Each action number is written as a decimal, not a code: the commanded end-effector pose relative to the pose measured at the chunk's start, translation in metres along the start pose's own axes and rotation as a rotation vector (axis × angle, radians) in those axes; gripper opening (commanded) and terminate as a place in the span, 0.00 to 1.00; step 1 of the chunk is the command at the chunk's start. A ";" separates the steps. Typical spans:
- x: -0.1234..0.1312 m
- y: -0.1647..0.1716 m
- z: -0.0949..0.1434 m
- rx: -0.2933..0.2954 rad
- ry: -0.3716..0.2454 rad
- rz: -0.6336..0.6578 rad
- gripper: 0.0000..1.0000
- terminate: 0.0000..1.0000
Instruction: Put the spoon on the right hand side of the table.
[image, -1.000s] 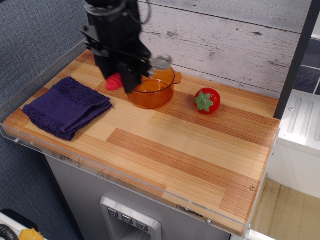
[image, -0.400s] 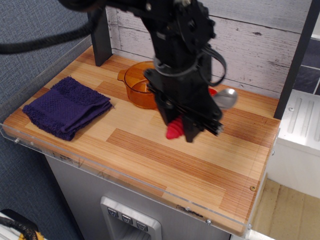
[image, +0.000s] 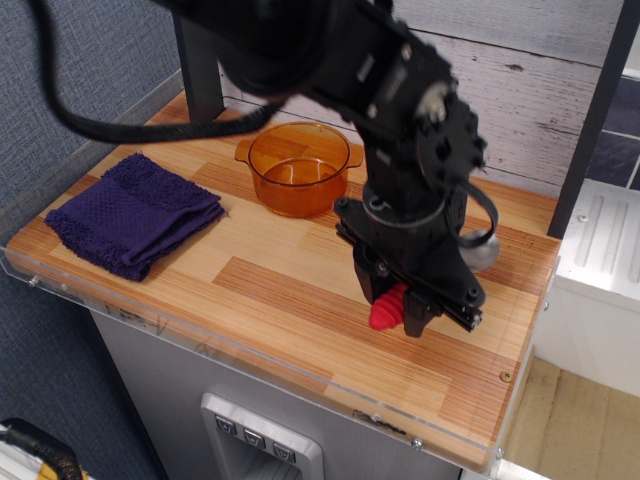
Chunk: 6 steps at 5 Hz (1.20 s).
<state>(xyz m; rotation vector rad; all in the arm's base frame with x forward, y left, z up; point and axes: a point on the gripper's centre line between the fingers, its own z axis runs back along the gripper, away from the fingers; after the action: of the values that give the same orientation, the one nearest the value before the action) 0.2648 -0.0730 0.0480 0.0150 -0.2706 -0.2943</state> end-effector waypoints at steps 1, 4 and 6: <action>0.005 -0.008 -0.029 0.009 0.007 -0.039 0.00 0.00; -0.002 -0.016 -0.036 -0.090 -0.033 -0.022 1.00 0.00; -0.001 -0.007 -0.015 -0.040 -0.017 -0.089 1.00 0.00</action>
<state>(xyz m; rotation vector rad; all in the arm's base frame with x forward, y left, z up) 0.2612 -0.0781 0.0220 -0.0146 -0.2282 -0.3797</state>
